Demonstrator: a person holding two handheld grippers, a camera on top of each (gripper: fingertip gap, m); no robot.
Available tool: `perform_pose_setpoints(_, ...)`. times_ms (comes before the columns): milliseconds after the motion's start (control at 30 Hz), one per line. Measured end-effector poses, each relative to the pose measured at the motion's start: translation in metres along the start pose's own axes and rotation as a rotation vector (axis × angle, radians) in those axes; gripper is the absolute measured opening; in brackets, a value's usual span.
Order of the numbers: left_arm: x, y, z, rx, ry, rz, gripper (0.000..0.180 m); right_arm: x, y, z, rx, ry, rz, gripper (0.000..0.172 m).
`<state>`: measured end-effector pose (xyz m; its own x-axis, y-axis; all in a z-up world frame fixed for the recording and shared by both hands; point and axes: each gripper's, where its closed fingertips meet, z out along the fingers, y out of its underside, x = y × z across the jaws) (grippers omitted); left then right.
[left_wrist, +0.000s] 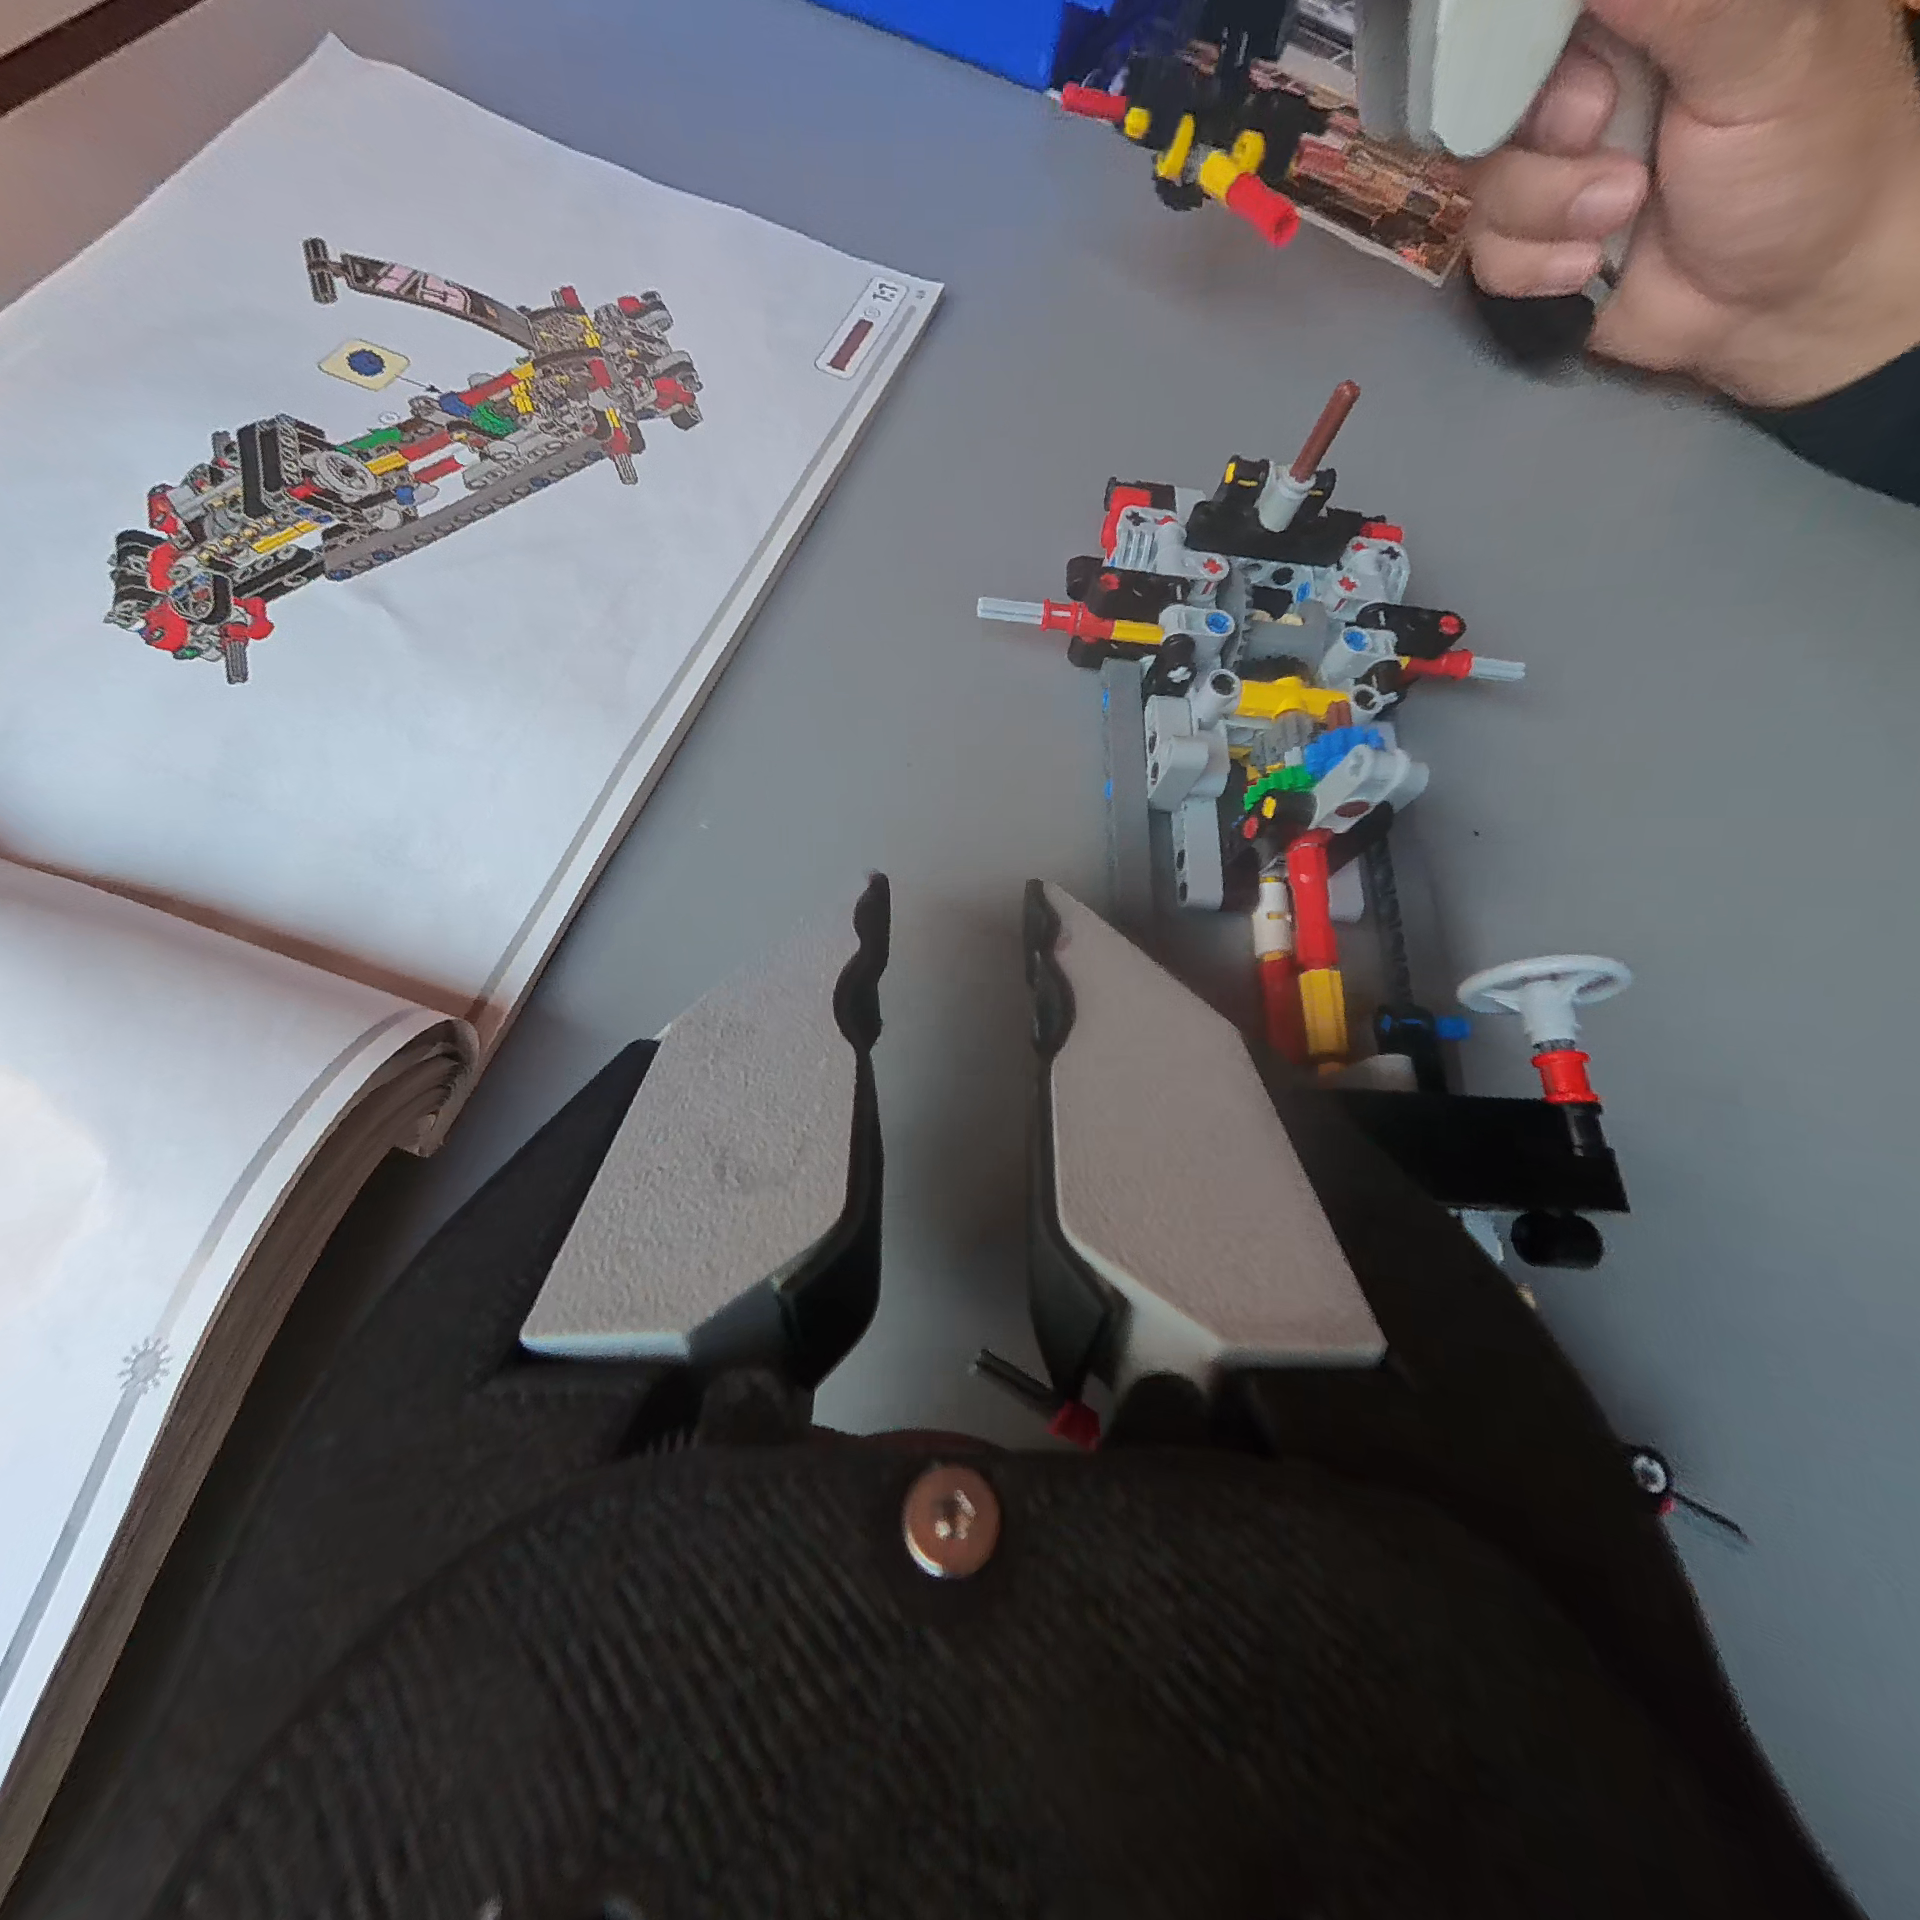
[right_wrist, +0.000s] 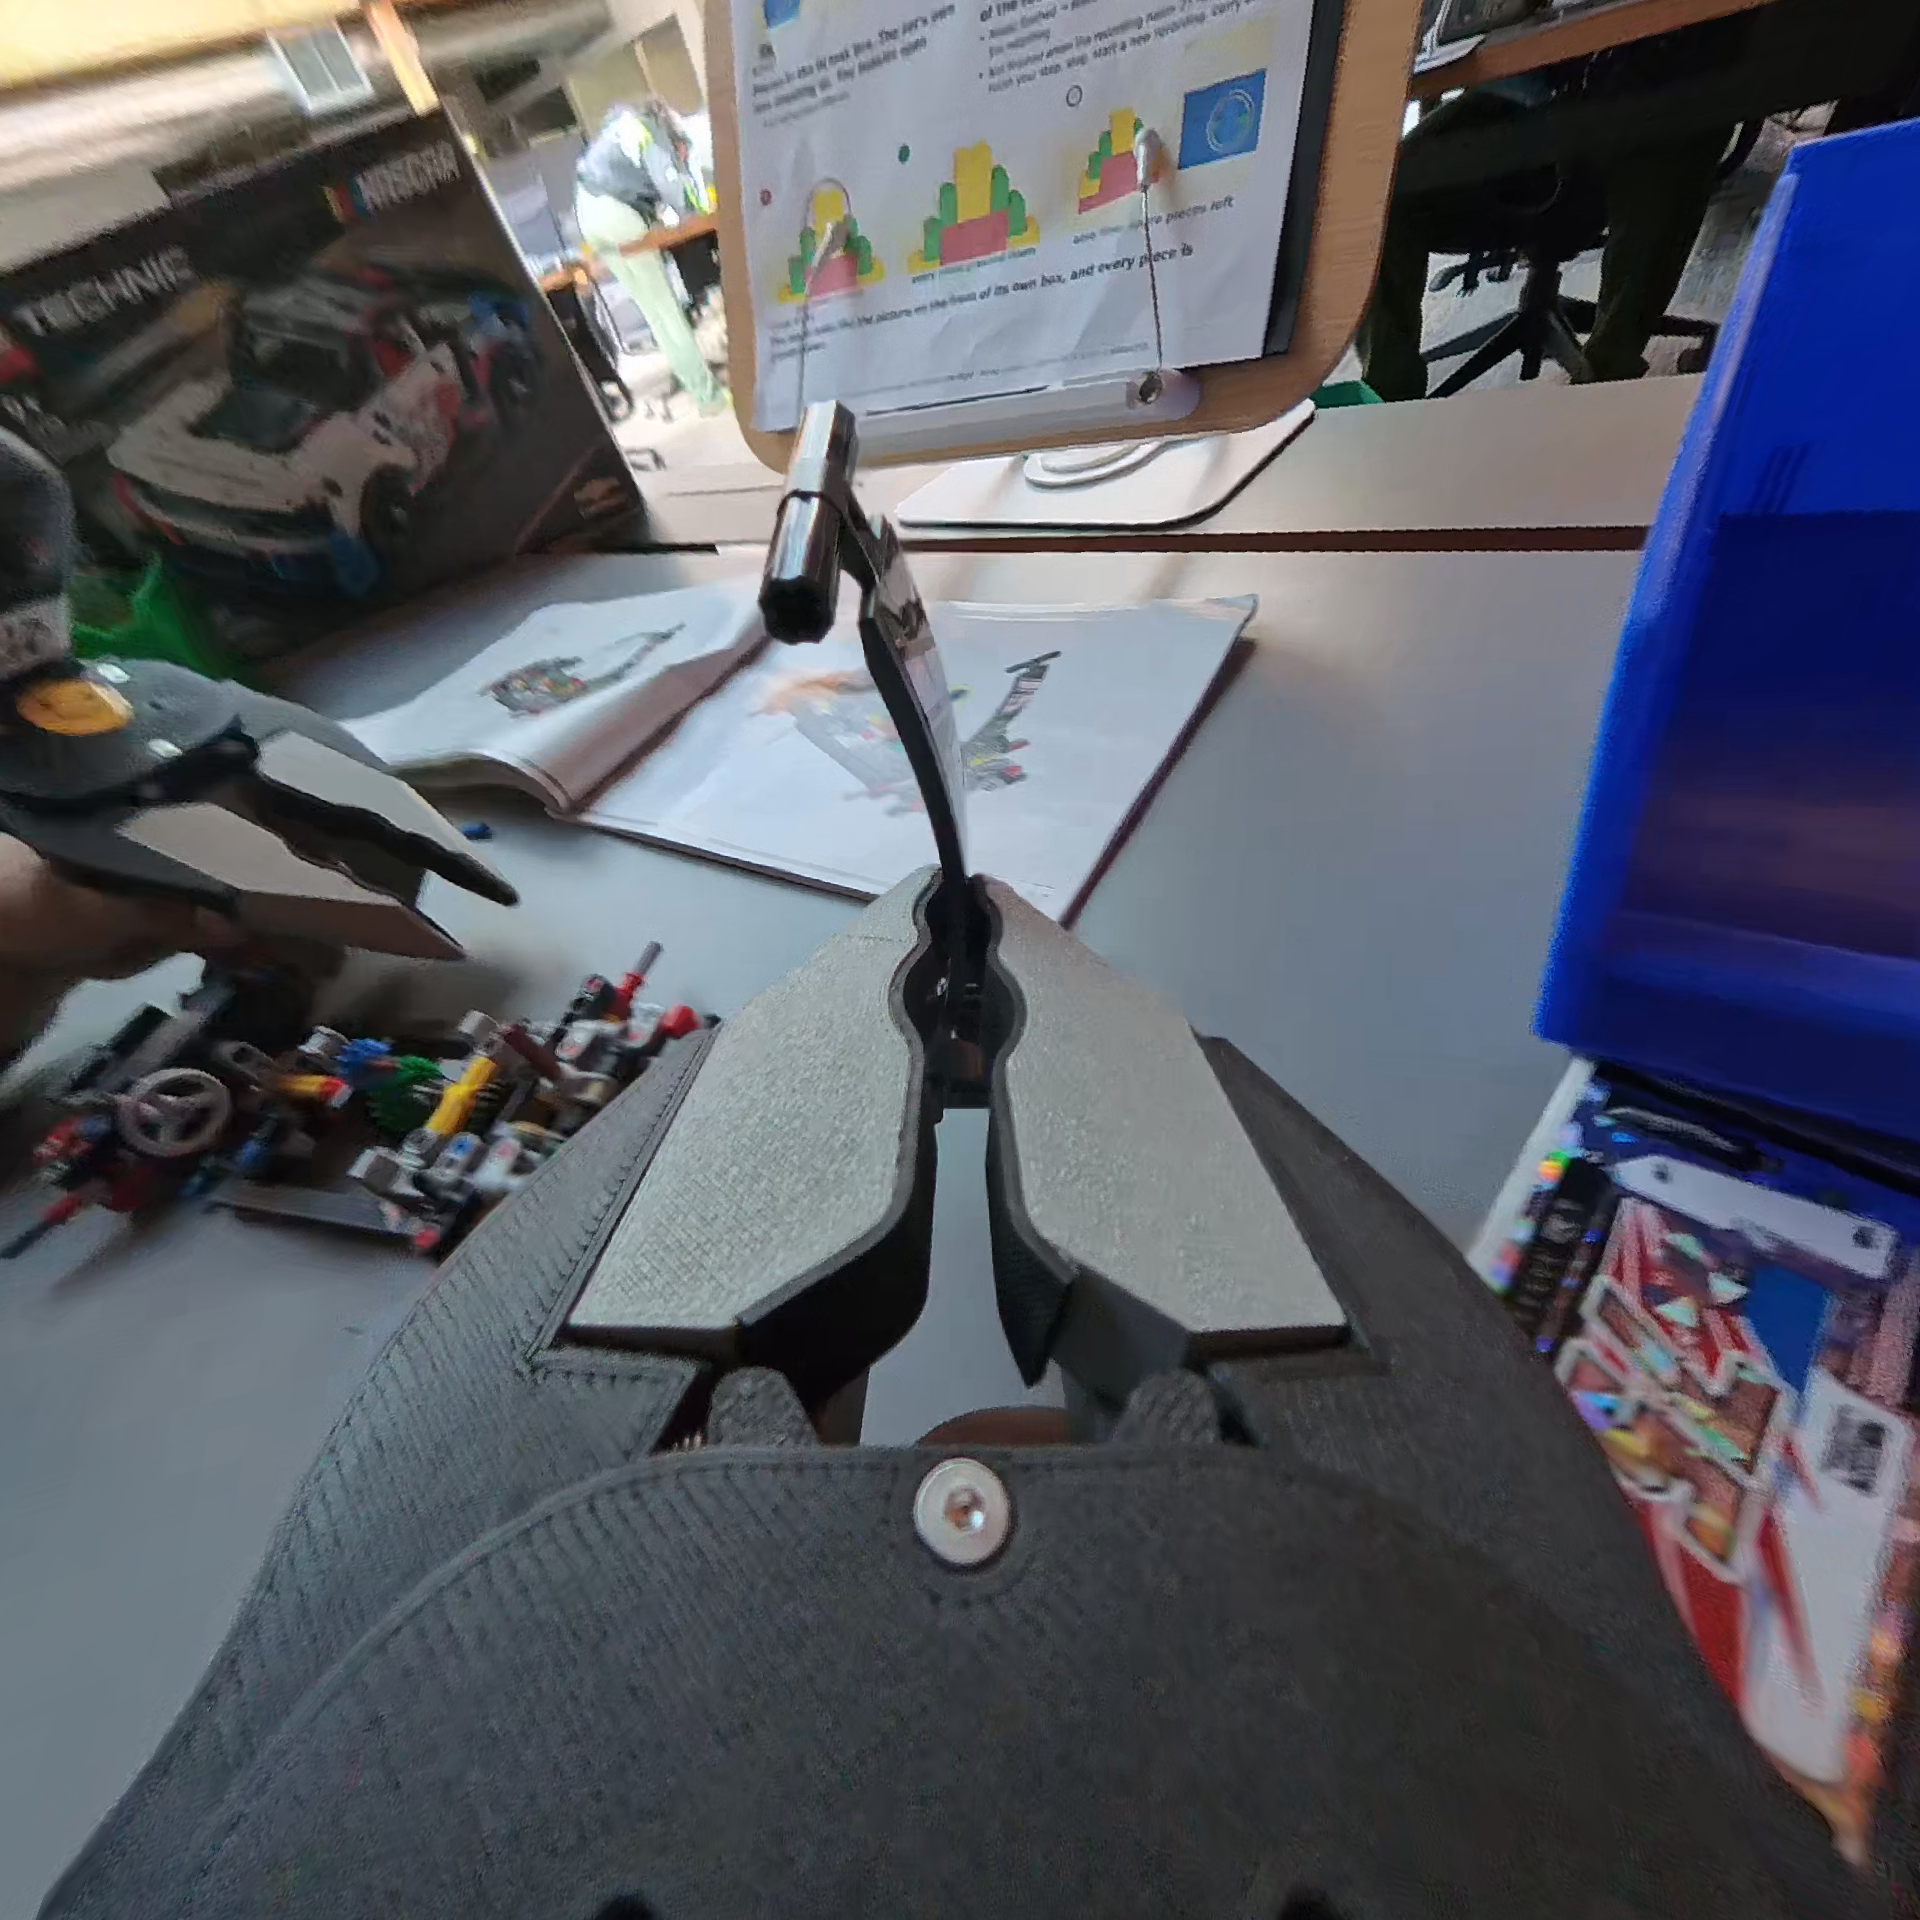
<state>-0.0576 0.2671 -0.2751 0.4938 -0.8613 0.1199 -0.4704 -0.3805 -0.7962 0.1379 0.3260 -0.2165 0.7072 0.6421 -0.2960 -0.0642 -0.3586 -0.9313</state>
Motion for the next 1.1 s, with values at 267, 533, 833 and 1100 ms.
perform_pose_setpoints(267, 0.021, -0.040, -0.021, 0.140, 0.042, 0.015, 0.023, -0.073, -0.007, 0.006, 0.070, 0.007, 0.129, 0.000)
perform_pose_setpoints(533, 0.075, -0.063, -0.022, 0.172, 0.111, 0.130, 0.024, -0.121, -0.006, 0.013, 0.027, 0.062, -0.019, 0.000)
perform_pose_setpoints(833, 0.081, -0.067, -0.018, 0.192, 0.085, 0.142, 0.006, -0.143, -0.006, 0.021, 0.002, 0.098, -0.135, 0.000)
perform_pose_setpoints(1100, 0.078, -0.063, -0.014, 0.173, 0.066, 0.157, 0.004, -0.142, -0.007, 0.021, 0.005, 0.103, -0.125, 0.000)
